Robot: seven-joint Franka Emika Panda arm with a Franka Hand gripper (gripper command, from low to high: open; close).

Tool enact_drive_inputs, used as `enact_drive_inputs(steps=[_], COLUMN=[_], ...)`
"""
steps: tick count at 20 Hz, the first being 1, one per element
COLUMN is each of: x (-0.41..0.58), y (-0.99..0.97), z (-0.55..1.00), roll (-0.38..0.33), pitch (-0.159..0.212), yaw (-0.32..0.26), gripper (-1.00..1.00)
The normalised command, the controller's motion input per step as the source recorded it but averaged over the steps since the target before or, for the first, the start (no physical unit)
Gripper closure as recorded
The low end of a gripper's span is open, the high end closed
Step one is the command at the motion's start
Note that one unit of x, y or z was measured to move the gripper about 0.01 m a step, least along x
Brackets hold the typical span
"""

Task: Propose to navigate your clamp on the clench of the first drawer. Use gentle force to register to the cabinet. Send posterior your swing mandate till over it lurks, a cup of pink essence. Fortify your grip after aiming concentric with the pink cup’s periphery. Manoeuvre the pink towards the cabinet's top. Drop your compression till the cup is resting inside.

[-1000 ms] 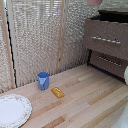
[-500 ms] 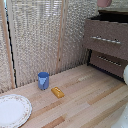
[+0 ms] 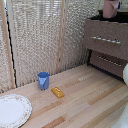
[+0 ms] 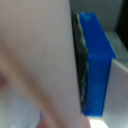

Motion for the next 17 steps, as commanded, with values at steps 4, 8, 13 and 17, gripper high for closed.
enact_drive_inputs(steps=[4, 8, 13, 17], x=[0.0, 0.078, 0.057, 0.009], y=[-0.08, 0.01, 0.04, 0.13], z=[0.22, 0.73, 0.79, 0.68], roll=[0.088, 0.153, 0.133, 0.171], pitch=[0.06, 0.054, 0.038, 0.005], yaw=[-0.003, 0.057, 0.058, -0.003], gripper=[-1.0, -1.0, -1.0, -1.0])
